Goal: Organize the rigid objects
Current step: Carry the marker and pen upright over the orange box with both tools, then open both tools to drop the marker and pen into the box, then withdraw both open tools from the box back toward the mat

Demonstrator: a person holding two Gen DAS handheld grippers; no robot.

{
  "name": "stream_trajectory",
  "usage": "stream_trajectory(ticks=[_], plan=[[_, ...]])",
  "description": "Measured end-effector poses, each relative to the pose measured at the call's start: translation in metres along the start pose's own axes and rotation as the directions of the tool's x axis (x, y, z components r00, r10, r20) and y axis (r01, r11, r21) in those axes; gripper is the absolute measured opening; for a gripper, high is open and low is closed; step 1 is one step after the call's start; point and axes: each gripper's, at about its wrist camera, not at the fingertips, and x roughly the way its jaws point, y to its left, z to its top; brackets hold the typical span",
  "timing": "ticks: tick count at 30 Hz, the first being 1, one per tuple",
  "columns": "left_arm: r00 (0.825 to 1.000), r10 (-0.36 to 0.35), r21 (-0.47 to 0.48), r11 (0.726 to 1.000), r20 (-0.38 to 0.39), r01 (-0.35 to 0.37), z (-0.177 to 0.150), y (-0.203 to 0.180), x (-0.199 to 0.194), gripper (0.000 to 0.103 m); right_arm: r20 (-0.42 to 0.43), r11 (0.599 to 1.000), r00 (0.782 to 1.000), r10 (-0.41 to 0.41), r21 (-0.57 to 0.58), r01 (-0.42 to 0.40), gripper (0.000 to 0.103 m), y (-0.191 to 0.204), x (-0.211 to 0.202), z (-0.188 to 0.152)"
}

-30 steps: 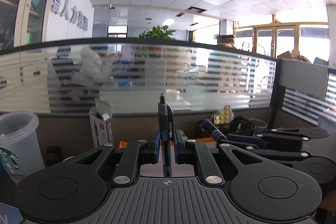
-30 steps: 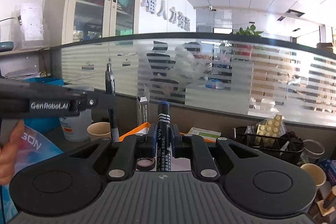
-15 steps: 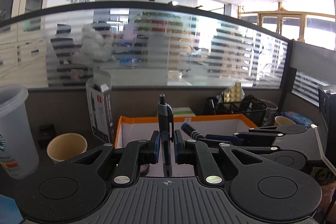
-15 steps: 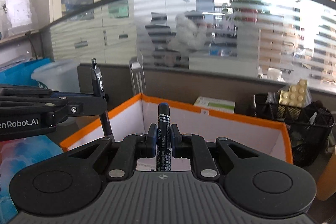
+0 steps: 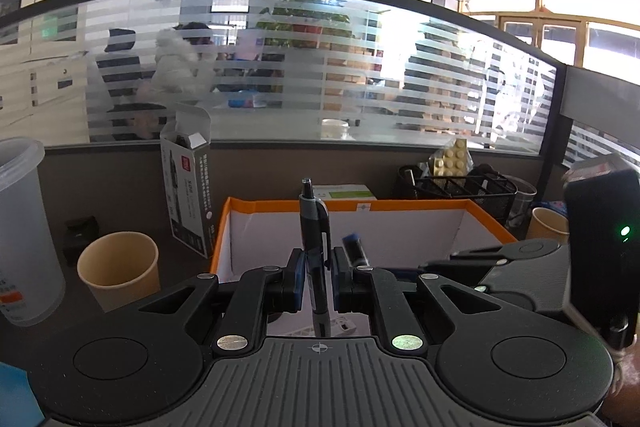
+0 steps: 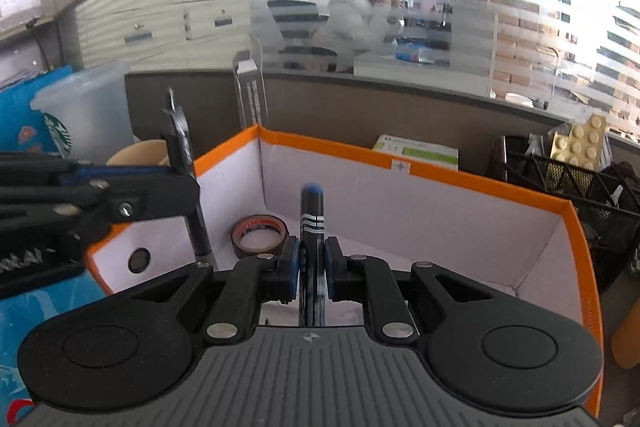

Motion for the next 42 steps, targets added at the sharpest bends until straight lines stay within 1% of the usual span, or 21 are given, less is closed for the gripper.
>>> stream_trajectory(ticks=[4, 10, 13, 15, 16, 17, 18, 19, 20, 21, 22, 24, 26, 27, 28, 31, 33, 34, 36, 39, 42], plan=[[1.000, 0.000, -0.002, 1.000, -0.011, 0.000, -0.002, 0.000, 0.004, 0.012, -0.026, 1.000, 1.000, -0.004, 0.005, 0.004, 0.012, -0.001, 0.008, -0.008], [1.000, -0.002, -0.012, 1.000, -0.027, 0.002, -0.005, 0.002, 0.010, 0.012, -0.030, 1.000, 1.000, -0.005, 0.007, 0.005, 0.013, 0.001, 0.010, -0.013], [0.999, -0.002, -0.023, 1.000, -0.038, 0.001, -0.007, 0.004, 0.012, 0.012, -0.014, 1.000, 1.000, -0.006, 0.019, 0.006, 0.019, -0.001, 0.005, -0.015], [0.999, -0.002, -0.029, 1.000, -0.040, 0.001, -0.008, 0.006, 0.012, 0.012, 0.007, 1.000, 1.000, -0.016, 0.023, 0.015, 0.032, -0.003, -0.003, -0.016], [0.999, 0.001, -0.031, 1.000, -0.037, -0.002, -0.008, 0.006, 0.011, 0.016, 0.017, 1.000, 1.000, -0.017, 0.027, 0.017, 0.036, -0.005, -0.007, -0.016], [0.999, 0.002, -0.033, 0.999, -0.034, -0.003, -0.008, 0.007, 0.008, 0.017, 0.025, 0.999, 0.999, -0.026, 0.029, 0.026, 0.045, -0.005, -0.011, -0.014], [1.000, -0.003, -0.035, 0.999, -0.029, 0.002, -0.007, 0.007, 0.005, 0.022, 0.041, 0.999, 0.999, -0.030, 0.028, 0.028, 0.049, -0.004, -0.016, -0.013], [1.000, -0.006, -0.034, 0.999, -0.022, 0.006, -0.006, 0.006, 0.001, 0.031, 0.055, 0.999, 0.998, -0.033, 0.026, 0.031, 0.052, -0.004, -0.022, -0.013], [1.000, -0.004, -0.032, 0.999, -0.013, 0.003, -0.005, 0.005, -0.003, 0.040, 0.068, 0.999, 0.997, -0.039, 0.022, 0.038, 0.057, -0.004, -0.029, -0.012], [1.000, 0.003, -0.028, 1.000, 0.009, -0.003, -0.003, 0.004, -0.011, 0.060, 0.079, 0.999, 0.996, -0.047, 0.018, 0.045, 0.064, -0.003, -0.034, -0.010], [0.999, 0.011, -0.023, 1.000, 0.033, -0.010, -0.001, 0.003, -0.018, 0.078, 0.094, 0.998, 0.994, -0.055, 0.013, 0.054, 0.066, -0.002, -0.041, -0.009], [0.996, 0.030, -0.007, 1.000, 0.079, -0.029, 0.003, -0.001, -0.036, 0.087, 0.124, 0.998, 0.990, -0.070, 0.006, 0.069, 0.071, -0.001, -0.056, -0.007], [0.993, 0.041, 0.008, 0.999, 0.107, -0.042, 0.008, -0.005, -0.053, 0.090, 0.156, 0.996, 0.984, -0.085, 0.005, 0.085, 0.074, 0.000, -0.074, -0.005], [0.992, 0.045, 0.013, 0.999, 0.115, -0.047, 0.010, -0.006, -0.061, 0.096, 0.169, 0.996, 0.981, -0.091, 0.004, 0.092, 0.077, 0.001, -0.083, -0.003], [0.991, 0.048, 0.018, 0.999, 0.124, -0.051, 0.012, -0.007, -0.070, 0.099, 0.181, 0.995, 0.979, -0.097, 0.002, 0.098, 0.078, 0.003, -0.092, -0.003], [0.988, 0.050, 0.041, 0.998, 0.144, -0.056, 0.011, -0.010, -0.095, 0.103, 0.223, 0.994, 0.969, -0.108, -0.006, 0.112, 0.084, 0.010, -0.125, -0.007], [0.989, 0.044, 0.083, 0.995, 0.140, -0.056, 0.002, -0.015, -0.110, 0.103, 0.235, 0.994, 0.966, -0.104, -0.013, 0.110, 0.091, 0.014, -0.143, -0.016], [0.990, 0.044, 0.104, 0.993, 0.135, -0.058, -0.006, -0.016, -0.116, 0.103, 0.234, 0.995, 0.968, -0.096, -0.015, 0.103, 0.092, 0.017, -0.152, -0.023], [0.993, 0.045, 0.136, 0.989, 0.112, -0.060, -0.024, -0.018, -0.124, 0.103, 0.206, 0.997, 0.976, -0.077, -0.014, 0.082, 0.093, 0.022, -0.162, -0.043], [0.998, 0.039, 0.151, 0.988, 0.042, -0.045, -0.059, -0.016, -0.131, 0.103, 0.119, 0.998, 0.991, -0.057, 0.001, 0.057, 0.093, 0.028, -0.165, -0.081], [0.998, 0.058, 0.159, 0.986, -0.012, -0.056, -0.086, -0.014, -0.132, 0.103, 0.021, 0.998, 0.998, -0.059, 0.012, 0.059, 0.093, 0.031, -0.162, -0.116]])
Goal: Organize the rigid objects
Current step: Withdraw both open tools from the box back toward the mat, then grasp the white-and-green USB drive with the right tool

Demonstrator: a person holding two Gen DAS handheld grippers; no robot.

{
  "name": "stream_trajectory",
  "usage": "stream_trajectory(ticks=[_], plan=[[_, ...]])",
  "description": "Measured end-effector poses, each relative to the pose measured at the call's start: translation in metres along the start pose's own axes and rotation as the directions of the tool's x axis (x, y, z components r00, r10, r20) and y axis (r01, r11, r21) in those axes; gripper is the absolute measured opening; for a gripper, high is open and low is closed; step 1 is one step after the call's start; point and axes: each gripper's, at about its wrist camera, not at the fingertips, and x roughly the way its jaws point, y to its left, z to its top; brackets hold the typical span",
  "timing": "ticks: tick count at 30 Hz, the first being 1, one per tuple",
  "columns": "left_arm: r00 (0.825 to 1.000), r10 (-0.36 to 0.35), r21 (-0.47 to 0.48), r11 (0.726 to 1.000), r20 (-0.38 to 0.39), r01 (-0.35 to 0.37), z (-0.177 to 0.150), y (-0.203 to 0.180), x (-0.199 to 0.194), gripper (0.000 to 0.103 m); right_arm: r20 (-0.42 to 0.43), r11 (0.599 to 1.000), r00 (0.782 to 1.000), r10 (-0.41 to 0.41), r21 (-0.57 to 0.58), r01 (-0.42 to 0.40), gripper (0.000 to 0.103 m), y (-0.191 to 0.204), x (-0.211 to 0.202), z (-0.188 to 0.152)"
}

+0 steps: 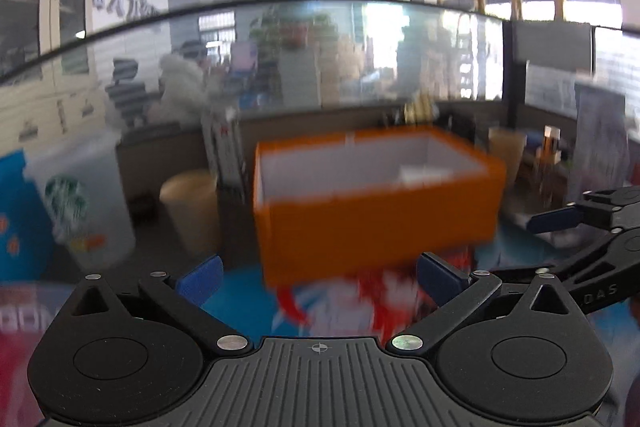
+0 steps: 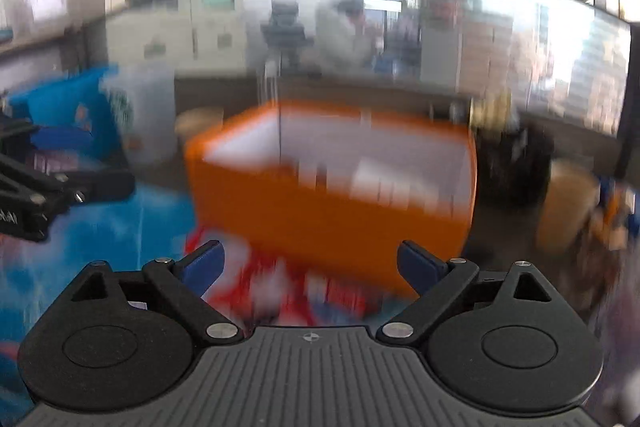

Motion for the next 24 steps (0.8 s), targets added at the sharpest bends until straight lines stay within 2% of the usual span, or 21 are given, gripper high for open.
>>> stream_trajectory(ticks=[2, 5, 11, 14, 16, 19, 21, 23, 24], plan=[[0.999, 0.020, 0.001, 1.000, -0.030, -0.020, -0.013, -0.003, -0.003, 0.103, -0.057, 1.000, 0.998, -0.012, 0.003, 0.012, 0.093, 0.006, -0.001, -0.020], [0.999, 0.023, -0.005, 1.000, -0.041, -0.023, -0.017, -0.005, -0.006, 0.103, -0.119, 0.999, 0.993, 0.012, 0.038, -0.008, 0.095, 0.010, 0.003, -0.043], [0.998, 0.039, -0.020, 0.999, -0.051, -0.040, -0.018, -0.007, -0.005, 0.103, -0.119, 0.996, 0.992, 0.040, 0.085, -0.030, 0.095, 0.018, 0.016, -0.056], [0.996, 0.049, -0.021, 0.998, -0.070, -0.051, -0.024, -0.009, -0.005, 0.103, -0.105, 1.000, 0.994, -0.010, -0.009, 0.010, 0.093, 0.026, 0.020, -0.060], [0.994, 0.057, -0.027, 0.998, -0.093, -0.059, -0.028, -0.009, -0.002, 0.103, -0.099, 1.000, 0.995, -0.002, -0.022, 0.000, 0.086, 0.029, 0.021, -0.059], [0.989, 0.073, -0.039, 0.996, -0.129, -0.079, -0.032, -0.008, 0.003, 0.103, -0.082, 0.999, 0.997, 0.004, -0.034, -0.006, 0.060, 0.029, 0.020, -0.058], [0.987, 0.075, -0.043, 0.996, -0.143, -0.082, -0.034, -0.008, 0.006, 0.103, -0.070, 0.999, 0.997, 0.012, -0.050, -0.016, 0.037, 0.031, 0.019, -0.058], [0.984, 0.081, -0.044, 0.995, -0.157, -0.089, -0.035, -0.009, 0.007, 0.103, -0.064, 0.998, 0.998, 0.017, -0.066, -0.021, 0.025, 0.033, 0.018, -0.058], [0.983, 0.087, -0.044, 0.995, -0.162, -0.095, -0.036, -0.009, 0.007, 0.103, -0.063, 0.996, 0.998, 0.017, -0.081, -0.022, 0.023, 0.035, 0.017, -0.058]])
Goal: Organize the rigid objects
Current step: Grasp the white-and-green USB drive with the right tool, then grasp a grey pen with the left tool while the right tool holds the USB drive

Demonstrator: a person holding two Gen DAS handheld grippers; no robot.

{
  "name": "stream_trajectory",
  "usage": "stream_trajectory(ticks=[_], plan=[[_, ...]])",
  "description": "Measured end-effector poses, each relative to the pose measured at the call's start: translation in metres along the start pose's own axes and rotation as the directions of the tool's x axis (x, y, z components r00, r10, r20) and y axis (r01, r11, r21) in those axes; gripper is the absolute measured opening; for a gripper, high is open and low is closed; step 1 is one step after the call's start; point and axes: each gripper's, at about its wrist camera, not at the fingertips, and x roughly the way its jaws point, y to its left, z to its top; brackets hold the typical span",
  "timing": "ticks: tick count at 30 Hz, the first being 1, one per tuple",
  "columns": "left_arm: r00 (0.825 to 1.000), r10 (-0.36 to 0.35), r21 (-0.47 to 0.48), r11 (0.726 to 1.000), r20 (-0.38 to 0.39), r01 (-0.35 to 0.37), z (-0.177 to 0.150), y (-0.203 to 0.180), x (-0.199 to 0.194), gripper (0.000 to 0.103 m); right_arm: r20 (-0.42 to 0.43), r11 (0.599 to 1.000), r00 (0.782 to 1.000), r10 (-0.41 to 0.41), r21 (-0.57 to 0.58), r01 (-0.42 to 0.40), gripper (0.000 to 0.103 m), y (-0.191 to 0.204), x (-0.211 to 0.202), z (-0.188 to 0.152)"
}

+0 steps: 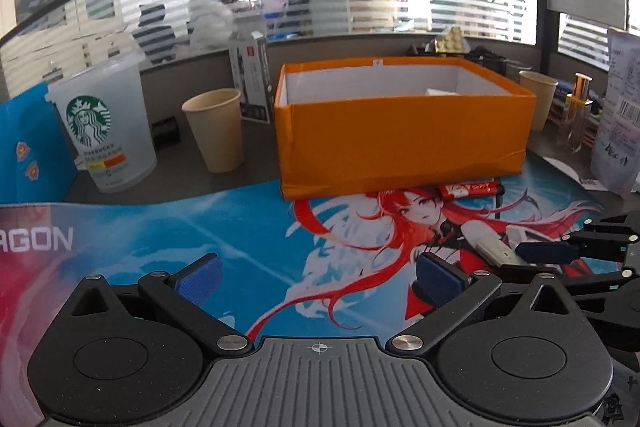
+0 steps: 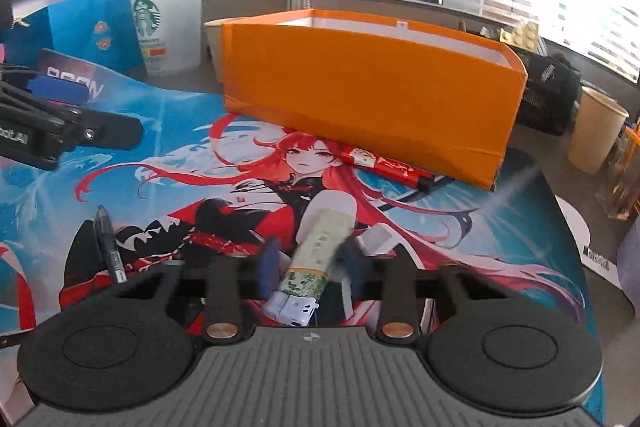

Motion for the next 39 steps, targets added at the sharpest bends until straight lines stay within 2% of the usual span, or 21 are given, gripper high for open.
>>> stream_trajectory(ticks=[3, 7, 13, 16, 18, 20, 21, 23, 28, 35, 37, 39], plan=[[1.000, 0.005, 0.005, 1.000, -0.010, -0.005, -0.002, -0.002, 0.000, 0.103, 0.004, 0.999, 1.000, -0.010, -0.034, 0.010, 0.021, 0.005, -0.002, -0.001], [1.000, -0.006, 0.029, 1.000, -0.001, 0.006, -0.005, -0.004, -0.005, 0.103, 0.003, 1.000, 1.000, 0.004, -0.006, -0.003, 0.021, 0.002, -0.003, -0.002], [0.994, -0.109, 0.112, 0.988, 0.018, 0.106, -0.011, -0.006, -0.018, 0.103, 0.001, 0.999, 1.000, 0.023, 0.031, -0.023, 0.021, -0.005, -0.004, -0.002], [0.980, -0.196, 0.182, 0.965, 0.018, 0.190, -0.016, -0.004, -0.025, 0.103, 0.001, 0.999, 1.000, 0.024, 0.033, -0.024, 0.021, -0.006, -0.004, -0.002], [0.962, -0.274, 0.253, 0.931, 0.005, 0.264, -0.021, -0.004, -0.031, 0.103, 0.001, 0.999, 1.000, 0.029, 0.041, -0.029, 0.021, -0.007, -0.004, -0.003], [0.947, -0.322, 0.323, 0.895, -0.011, 0.308, -0.027, -0.007, -0.033, 0.103, 0.001, 0.998, 0.999, 0.034, 0.052, -0.034, 0.021, -0.009, -0.004, -0.003], [0.944, -0.329, 0.351, 0.882, -0.023, 0.316, -0.031, -0.010, -0.032, 0.103, 0.001, 0.998, 0.999, 0.036, 0.056, -0.036, 0.021, -0.010, -0.004, -0.003], [0.949, -0.310, 0.380, 0.873, -0.051, 0.306, -0.037, -0.017, -0.024, 0.103, 0.002, 0.997, 0.999, 0.037, 0.061, -0.037, 0.021, -0.011, -0.004, -0.003], [0.961, -0.259, 0.406, 0.872, -0.094, 0.274, -0.046, -0.026, -0.002, 0.103, 0.002, 0.997, 0.999, 0.037, 0.063, -0.037, 0.021, -0.011, -0.004, -0.003], [0.975, -0.221, 0.434, 0.875, -0.035, 0.214, -0.041, -0.040, 0.011, 0.103, 0.004, 0.995, 0.999, 0.046, 0.083, -0.046, 0.021, -0.014, -0.004, -0.003], [0.979, -0.200, 0.385, 0.901, -0.037, 0.199, -0.037, -0.041, 0.017, 0.103, 0.004, 0.995, 0.999, 0.049, 0.088, -0.049, 0.021, -0.015, -0.004, -0.003], [0.982, -0.181, 0.276, 0.942, -0.061, 0.191, -0.032, -0.037, 0.026, 0.103, 0.005, 0.994, 0.999, 0.049, 0.095, -0.049, 0.021, -0.016, -0.003, -0.003]])
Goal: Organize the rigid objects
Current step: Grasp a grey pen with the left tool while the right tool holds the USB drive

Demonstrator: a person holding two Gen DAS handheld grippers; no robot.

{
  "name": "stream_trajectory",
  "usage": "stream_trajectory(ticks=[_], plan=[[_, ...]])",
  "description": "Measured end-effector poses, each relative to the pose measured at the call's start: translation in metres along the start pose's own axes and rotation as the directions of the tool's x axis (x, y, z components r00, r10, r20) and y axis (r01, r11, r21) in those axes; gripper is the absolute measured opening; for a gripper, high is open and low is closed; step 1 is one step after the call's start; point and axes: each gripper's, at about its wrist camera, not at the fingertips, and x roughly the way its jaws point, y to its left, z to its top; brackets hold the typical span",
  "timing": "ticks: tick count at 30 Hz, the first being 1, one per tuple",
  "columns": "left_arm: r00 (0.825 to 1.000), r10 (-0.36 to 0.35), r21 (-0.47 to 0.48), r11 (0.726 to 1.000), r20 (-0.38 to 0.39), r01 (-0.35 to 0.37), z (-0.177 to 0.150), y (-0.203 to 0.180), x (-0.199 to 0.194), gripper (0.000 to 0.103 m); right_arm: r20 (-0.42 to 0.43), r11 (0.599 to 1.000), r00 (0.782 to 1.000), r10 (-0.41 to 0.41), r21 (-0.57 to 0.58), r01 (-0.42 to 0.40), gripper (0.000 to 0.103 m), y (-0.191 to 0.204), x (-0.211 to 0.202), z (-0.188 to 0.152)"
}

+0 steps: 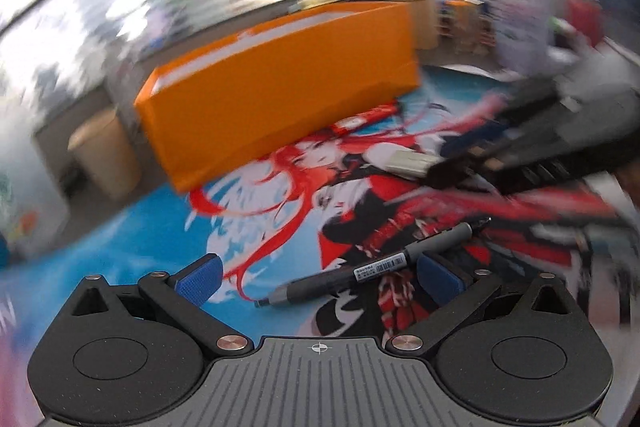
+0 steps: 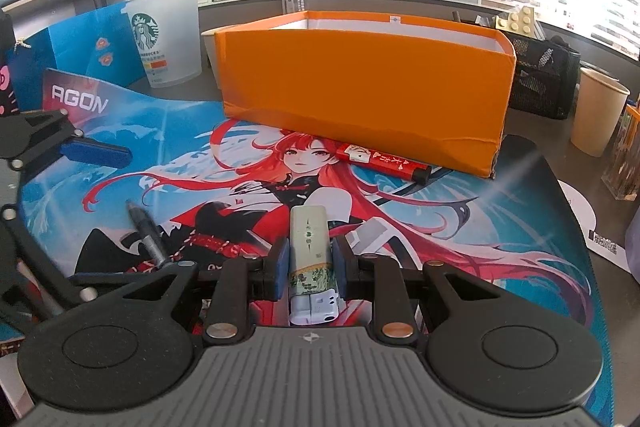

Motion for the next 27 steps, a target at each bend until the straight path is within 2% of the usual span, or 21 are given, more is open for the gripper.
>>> stream_trajectory(ticks=[2, 4, 7, 9, 11, 12, 13, 14, 16, 17, 20, 22, 24, 25, 27], plan=[[1.000, 0.005, -0.108, 0.994, -0.019, -0.007, 0.001, 0.009, 0.007, 0.103, 0.001, 1.000, 1.000, -0.006, 0.005, 0.006, 0.021, -0.001, 0.000, 0.000], [1.000, 0.009, -0.134, 0.991, -0.016, -0.011, 0.002, 0.011, 0.010, 0.103, 0.001, 1.000, 1.000, -0.008, 0.002, 0.008, 0.021, -0.001, -0.001, 0.000], [0.999, 0.012, 0.023, 1.000, 0.034, -0.013, 0.004, -0.002, 0.006, 0.097, -0.006, 0.998, 1.000, -0.030, -0.052, 0.029, 0.021, 0.004, -0.001, 0.000], [0.998, 0.000, 0.139, 0.990, 0.059, -0.008, 0.006, -0.011, 0.003, 0.093, -0.011, 0.997, 0.999, -0.035, -0.069, 0.035, 0.021, 0.003, -0.003, 0.000], [0.998, -0.029, 0.190, 0.982, 0.059, 0.017, 0.010, -0.015, 0.004, 0.084, -0.012, 0.997, 0.999, -0.047, -0.069, 0.046, 0.021, -0.002, -0.004, -0.001], [0.997, -0.052, 0.198, 0.979, 0.055, 0.041, 0.013, -0.015, 0.006, 0.074, -0.010, 0.997, 0.998, -0.057, -0.061, 0.057, 0.021, -0.006, -0.004, -0.001], [0.995, -0.084, 0.197, 0.978, 0.050, 0.072, 0.016, -0.015, 0.008, 0.058, -0.008, 0.997, 0.998, -0.067, -0.051, 0.066, 0.021, -0.010, -0.004, -0.001], [0.992, -0.122, 0.189, 0.976, 0.045, 0.111, 0.018, -0.014, 0.011, 0.050, -0.005, 0.997, 0.997, -0.074, -0.038, 0.073, 0.021, -0.014, -0.004, -0.001], [0.983, -0.182, 0.163, 0.971, 0.040, 0.173, 0.020, -0.014, 0.013, 0.024, -0.002, 0.997, 0.997, -0.081, -0.013, 0.081, 0.021, -0.021, -0.005, -0.002], [0.978, -0.204, 0.151, 0.969, 0.041, 0.196, 0.019, -0.016, 0.013, 0.020, 0.000, 0.996, 0.996, -0.085, -0.006, 0.085, 0.021, -0.023, -0.006, -0.002], [0.978, -0.199, 0.112, 0.975, 0.060, 0.192, 0.015, -0.018, 0.012, 0.017, 0.001, 0.996, 0.996, -0.089, 0.003, 0.089, 0.021, -0.025, -0.008, -0.003], [0.979, -0.193, 0.023, 0.981, 0.062, 0.191, 0.014, -0.013, 0.012, 0.017, 0.001, 0.996, 0.996, -0.090, 0.002, 0.090, 0.021, -0.025, -0.008, -0.003], [0.984, -0.171, -0.086, 0.981, 0.053, 0.176, 0.014, -0.008, 0.014, 0.023, 0.001, 0.995, 0.995, -0.095, -0.007, 0.095, 0.021, -0.023, -0.007, -0.003], [0.991, -0.129, -0.150, 0.979, 0.045, 0.134, 0.015, -0.007, 0.015, 0.023, 0.001, 0.995, 0.995, -0.097, -0.013, 0.097, 0.021, -0.022, -0.006, -0.002], [0.999, -0.026, -0.170, 0.985, 0.027, 0.030, 0.017, -0.015, 0.016, 0.023, 0.000, 0.995, 0.995, -0.099, -0.029, 0.099, 0.021, -0.018, -0.005, -0.002]])
